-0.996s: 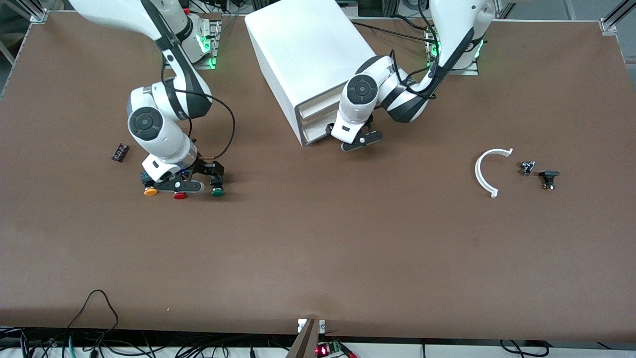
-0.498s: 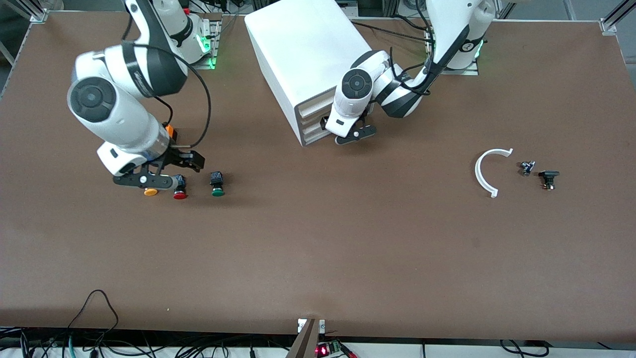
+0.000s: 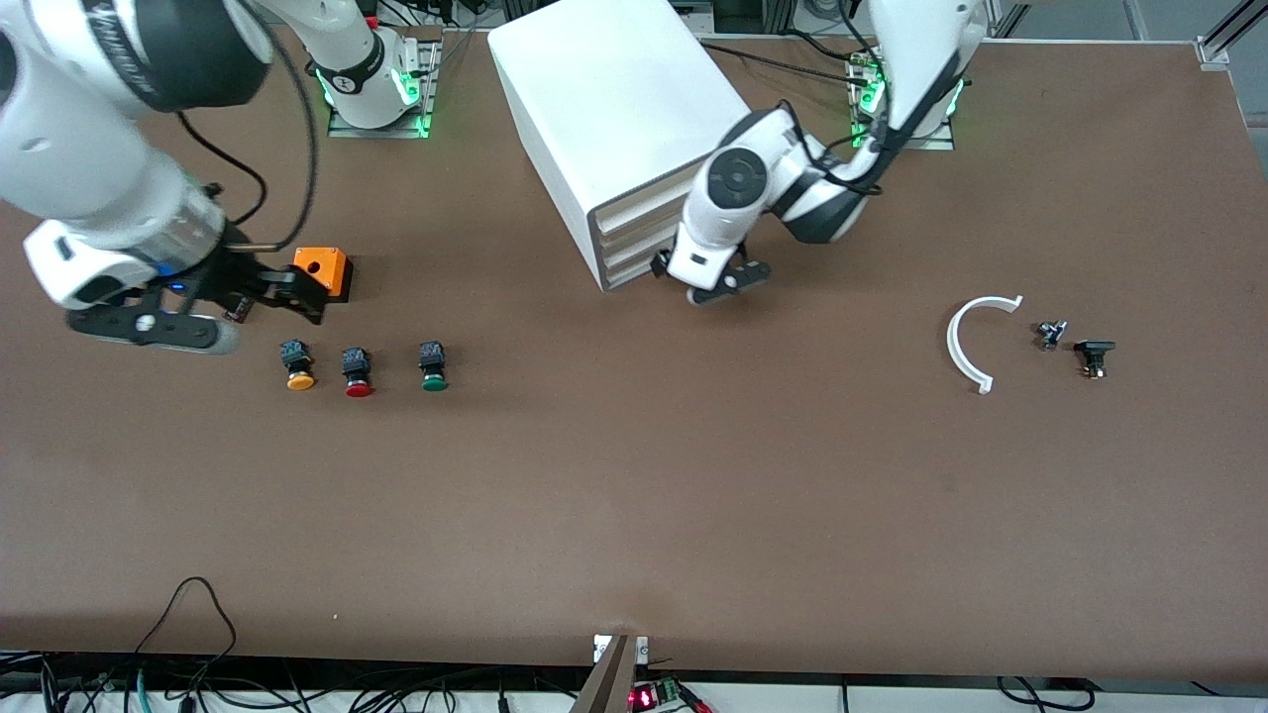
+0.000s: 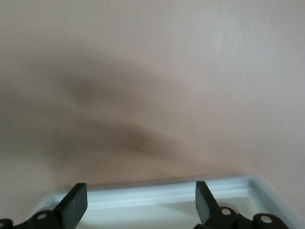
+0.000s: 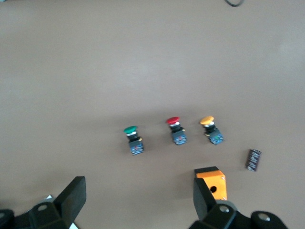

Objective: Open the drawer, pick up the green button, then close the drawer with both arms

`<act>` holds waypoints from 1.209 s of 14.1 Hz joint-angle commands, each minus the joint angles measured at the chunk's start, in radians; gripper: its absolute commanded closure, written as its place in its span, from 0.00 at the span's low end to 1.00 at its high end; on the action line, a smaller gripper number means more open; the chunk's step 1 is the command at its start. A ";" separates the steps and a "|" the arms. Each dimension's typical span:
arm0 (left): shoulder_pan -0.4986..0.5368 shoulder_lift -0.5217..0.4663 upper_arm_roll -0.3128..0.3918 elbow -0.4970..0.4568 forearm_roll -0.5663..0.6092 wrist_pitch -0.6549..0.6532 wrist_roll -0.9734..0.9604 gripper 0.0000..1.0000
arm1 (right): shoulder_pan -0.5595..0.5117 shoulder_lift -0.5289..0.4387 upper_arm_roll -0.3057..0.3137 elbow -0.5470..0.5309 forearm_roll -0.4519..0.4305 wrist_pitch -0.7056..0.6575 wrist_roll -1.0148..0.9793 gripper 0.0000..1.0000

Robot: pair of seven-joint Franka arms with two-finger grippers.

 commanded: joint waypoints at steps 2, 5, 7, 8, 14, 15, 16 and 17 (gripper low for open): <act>0.152 -0.136 0.013 0.031 -0.013 -0.035 0.063 0.00 | -0.106 0.008 0.012 0.014 -0.008 -0.035 0.018 0.00; 0.192 -0.214 0.073 0.099 -0.017 -0.161 0.246 0.00 | -0.147 -0.010 -0.034 -0.017 -0.010 -0.097 0.006 0.00; 0.192 -0.259 0.155 0.165 -0.026 -0.285 0.413 0.00 | -0.147 -0.029 -0.059 -0.038 -0.010 -0.148 -0.074 0.00; 0.192 -0.277 0.200 0.197 -0.039 -0.343 0.486 0.00 | -0.146 -0.049 -0.074 -0.068 -0.009 -0.136 -0.109 0.00; 0.191 -0.429 0.389 0.292 -0.099 -0.618 0.867 0.00 | -0.146 -0.170 -0.088 -0.237 -0.002 -0.023 -0.252 0.00; 0.189 -0.460 0.413 0.292 -0.096 -0.655 0.918 0.00 | -0.146 -0.199 -0.086 -0.286 -0.002 0.031 -0.258 0.00; 0.191 -0.477 0.438 0.306 -0.089 -0.693 0.978 0.00 | -0.146 -0.225 -0.088 -0.326 -0.002 0.060 -0.286 0.00; 0.189 -0.478 0.461 0.336 -0.065 -0.718 1.045 0.00 | -0.146 -0.245 -0.089 -0.352 -0.002 0.077 -0.318 0.00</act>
